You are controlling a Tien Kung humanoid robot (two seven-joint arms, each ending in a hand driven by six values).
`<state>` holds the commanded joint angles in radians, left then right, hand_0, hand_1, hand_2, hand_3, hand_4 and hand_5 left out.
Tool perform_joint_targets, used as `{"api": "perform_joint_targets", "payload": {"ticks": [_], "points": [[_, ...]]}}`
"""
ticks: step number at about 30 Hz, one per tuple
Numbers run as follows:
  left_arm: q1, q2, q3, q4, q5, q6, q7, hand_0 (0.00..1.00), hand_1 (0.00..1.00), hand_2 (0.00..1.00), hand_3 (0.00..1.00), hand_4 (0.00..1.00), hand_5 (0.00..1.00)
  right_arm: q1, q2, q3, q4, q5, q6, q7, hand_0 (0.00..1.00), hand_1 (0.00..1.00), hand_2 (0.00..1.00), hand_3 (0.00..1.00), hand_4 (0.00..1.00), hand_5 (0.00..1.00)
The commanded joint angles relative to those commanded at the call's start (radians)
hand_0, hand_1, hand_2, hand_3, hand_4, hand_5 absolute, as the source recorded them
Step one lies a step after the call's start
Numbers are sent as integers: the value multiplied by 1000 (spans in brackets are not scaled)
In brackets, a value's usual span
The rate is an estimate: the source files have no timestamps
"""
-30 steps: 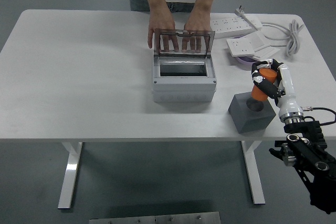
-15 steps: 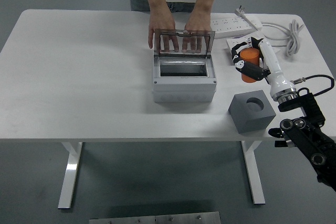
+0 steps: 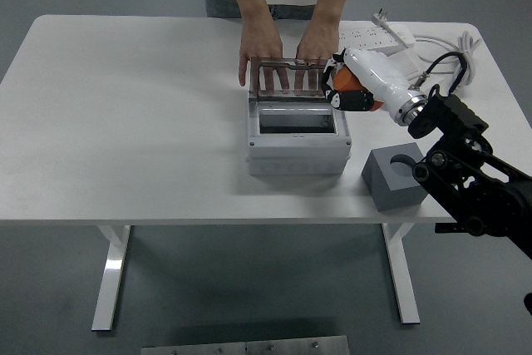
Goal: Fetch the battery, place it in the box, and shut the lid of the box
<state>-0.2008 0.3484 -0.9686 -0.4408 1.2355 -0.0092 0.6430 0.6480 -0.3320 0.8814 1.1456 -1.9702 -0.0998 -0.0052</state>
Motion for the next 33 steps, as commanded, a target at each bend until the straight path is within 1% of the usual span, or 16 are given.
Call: {"api": "perform_joint_targets", "payload": {"ticks": [4, 9, 15, 21, 26, 33], "points": [[0, 4, -2, -1, 1, 0, 2, 632, 698, 573, 541, 500, 2, 34, 16, -26, -32, -43, 5, -11, 173, 214, 276, 319, 251, 2], [-2, 6, -7, -2, 8, -1, 2, 632, 698, 573, 541, 500, 2, 61, 51, -46, -73, -51, 11, -24, 172, 216, 276, 319, 252, 2], [-6, 8, -15, -3, 20, -5, 2, 632, 698, 573, 541, 500, 2, 69, 120, -50, -117, -61, 12, -45, 174, 215, 272, 318, 253, 2], [-9, 8, -21, -4, 30, -10, 2, 632, 698, 573, 541, 500, 2, 75, 176, -61, -143, -81, 10, -60, 175, 217, 272, 308, 268, 2], [-12, 12, -26, -5, 39, -14, 2, 632, 698, 573, 541, 500, 2, 102, 204, -100, -174, -84, 6, -62, 174, 217, 275, 301, 286, 2], [-21, 15, -32, -5, 50, -19, 2, 632, 698, 573, 541, 500, 2, 132, 225, -181, -229, -68, -15, -52, 173, 217, 275, 301, 290, 2]]}}
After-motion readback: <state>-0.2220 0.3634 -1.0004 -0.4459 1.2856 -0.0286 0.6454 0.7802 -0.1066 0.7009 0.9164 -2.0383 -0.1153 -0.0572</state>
